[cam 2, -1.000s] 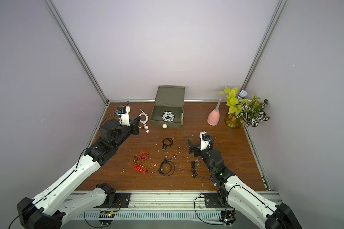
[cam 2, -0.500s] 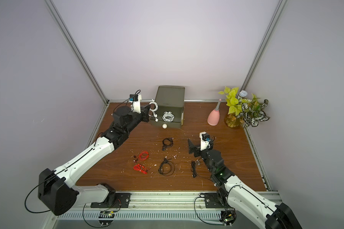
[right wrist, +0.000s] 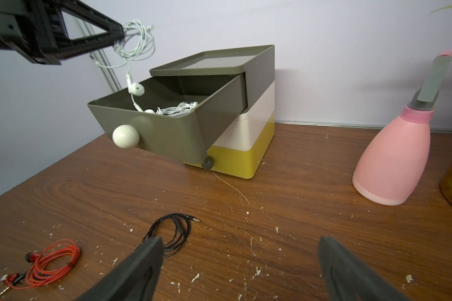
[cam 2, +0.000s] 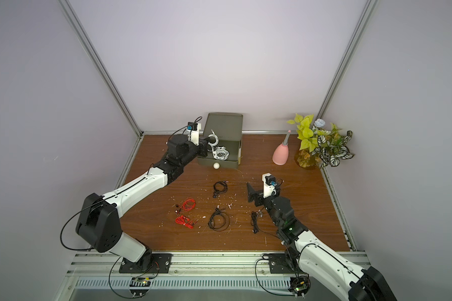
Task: Place the wired earphones into the drawer by color
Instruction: Place the wired earphones in the drawer.
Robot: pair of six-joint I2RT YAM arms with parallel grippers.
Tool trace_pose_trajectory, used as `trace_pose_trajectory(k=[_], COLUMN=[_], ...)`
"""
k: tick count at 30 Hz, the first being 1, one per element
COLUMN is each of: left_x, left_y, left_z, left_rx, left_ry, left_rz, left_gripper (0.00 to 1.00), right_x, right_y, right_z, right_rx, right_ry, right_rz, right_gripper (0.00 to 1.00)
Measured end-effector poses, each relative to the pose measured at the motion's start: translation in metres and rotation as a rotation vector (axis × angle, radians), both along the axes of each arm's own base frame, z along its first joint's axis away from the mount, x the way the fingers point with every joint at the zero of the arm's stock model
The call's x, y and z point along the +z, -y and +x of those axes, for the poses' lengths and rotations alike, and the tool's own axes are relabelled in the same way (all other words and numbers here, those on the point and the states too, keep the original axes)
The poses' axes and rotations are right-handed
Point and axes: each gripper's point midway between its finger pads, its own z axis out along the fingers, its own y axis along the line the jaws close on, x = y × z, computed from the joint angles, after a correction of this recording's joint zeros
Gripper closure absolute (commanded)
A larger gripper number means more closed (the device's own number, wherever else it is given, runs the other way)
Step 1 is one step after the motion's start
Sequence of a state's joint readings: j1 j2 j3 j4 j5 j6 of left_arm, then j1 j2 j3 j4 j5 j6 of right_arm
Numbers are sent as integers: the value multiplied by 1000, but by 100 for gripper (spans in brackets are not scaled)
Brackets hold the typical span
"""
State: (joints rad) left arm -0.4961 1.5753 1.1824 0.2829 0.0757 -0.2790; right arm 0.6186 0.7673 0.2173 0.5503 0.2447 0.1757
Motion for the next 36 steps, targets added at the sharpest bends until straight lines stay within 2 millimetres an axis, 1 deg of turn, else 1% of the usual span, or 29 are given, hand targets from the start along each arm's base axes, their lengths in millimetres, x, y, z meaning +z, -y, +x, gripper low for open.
trace_pose_trajectory(k=[3, 8, 9, 11, 13, 14, 18, 20, 23, 25, 28, 31, 33, 36], left_x=[-9, -15, -15, -17, -16, -16, -14, -8, 1, 10, 27, 39, 41, 34], left_y=[3, 6, 7, 8, 8, 8, 9, 9, 8, 5, -2, -13, -23, -36], left_z=[2, 2, 2, 2, 2, 2, 1, 2, -1, -5, -18, -36, -51, -71], left_rx=[-12, -26, -29, -32, -34, -34, -37, -37, -37, -36, -34, -25, -17, -5], left_ry=[-19, -32, -34, -37, -37, -37, -44, -38, -26, -15, 10, 34, 44, 47], left_rz=[5, 5, 5, 5, 6, 5, -3, -10, -21, -31, -51, -73, -83, -85], left_gripper=[100, 100, 98, 92, 78, 73, 56, 50, 38, 25, 11, 1, 1, 1], right_x=[0, 0, 0, 0, 0, 0, 1, 1, 2, 2, 5, 9, 15, 21], right_y=[0, 0, 0, 0, 0, 0, 0, 0, -2, -5, -12, -21, -27, -36], right_z=[0, 0, 0, 0, 0, 0, 0, 0, -1, -2, -4, -2, 2, 8], right_rx=[0, 0, 0, 0, 0, 0, 0, 0, 14, 32, 71, 104, 123, 144], right_ry=[0, 0, 0, 0, 1, 1, 2, 2, 3, 1, -4, -15, -19, -25], right_rz=[0, 0, 0, 0, 0, 1, 2, 3, 9, 11, 16, 17, 19, 22], right_gripper=[1, 1, 1, 1, 1, 1, 1, 1, 1, 1, 1, 1, 1, 1])
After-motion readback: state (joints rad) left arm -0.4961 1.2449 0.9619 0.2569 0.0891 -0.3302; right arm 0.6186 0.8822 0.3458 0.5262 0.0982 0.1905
